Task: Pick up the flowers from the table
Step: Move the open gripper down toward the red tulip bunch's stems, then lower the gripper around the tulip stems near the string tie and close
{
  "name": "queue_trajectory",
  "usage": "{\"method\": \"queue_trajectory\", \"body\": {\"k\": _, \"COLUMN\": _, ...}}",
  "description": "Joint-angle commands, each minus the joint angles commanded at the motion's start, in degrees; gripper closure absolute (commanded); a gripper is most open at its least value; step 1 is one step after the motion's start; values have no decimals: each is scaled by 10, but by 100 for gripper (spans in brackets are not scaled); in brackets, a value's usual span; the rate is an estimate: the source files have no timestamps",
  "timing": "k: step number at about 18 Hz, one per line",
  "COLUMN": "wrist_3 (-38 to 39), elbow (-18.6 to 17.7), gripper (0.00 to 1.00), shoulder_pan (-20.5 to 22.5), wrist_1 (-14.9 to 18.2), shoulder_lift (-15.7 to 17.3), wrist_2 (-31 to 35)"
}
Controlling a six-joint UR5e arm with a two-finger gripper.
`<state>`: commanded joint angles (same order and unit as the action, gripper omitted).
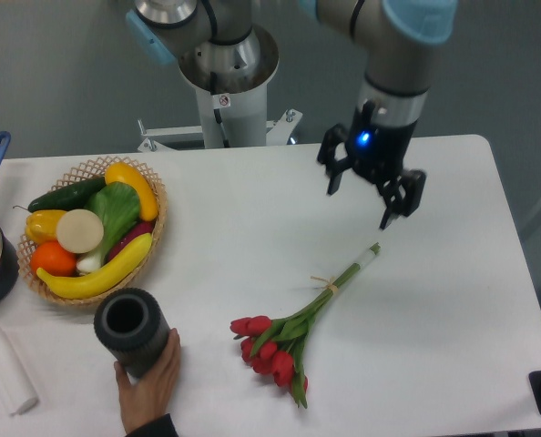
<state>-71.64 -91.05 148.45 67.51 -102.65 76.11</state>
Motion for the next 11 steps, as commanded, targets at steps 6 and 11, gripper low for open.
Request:
{"method": "queue_trajectory", "body": {"k": 6, "wrist_3": 91, "elbow": 0, "gripper": 0, "shoulder_pan": -33, "wrist_1": -95, "shoulder_lift": -54, "wrist_2": 12}}
{"method": "queue_trajectory", "body": {"k": 11, "wrist_3": 90, "elbow": -6, "gripper": 0, "shoulder_pan": -42, "wrist_1": -100, "shoulder_lift": -108, "wrist_2": 11}}
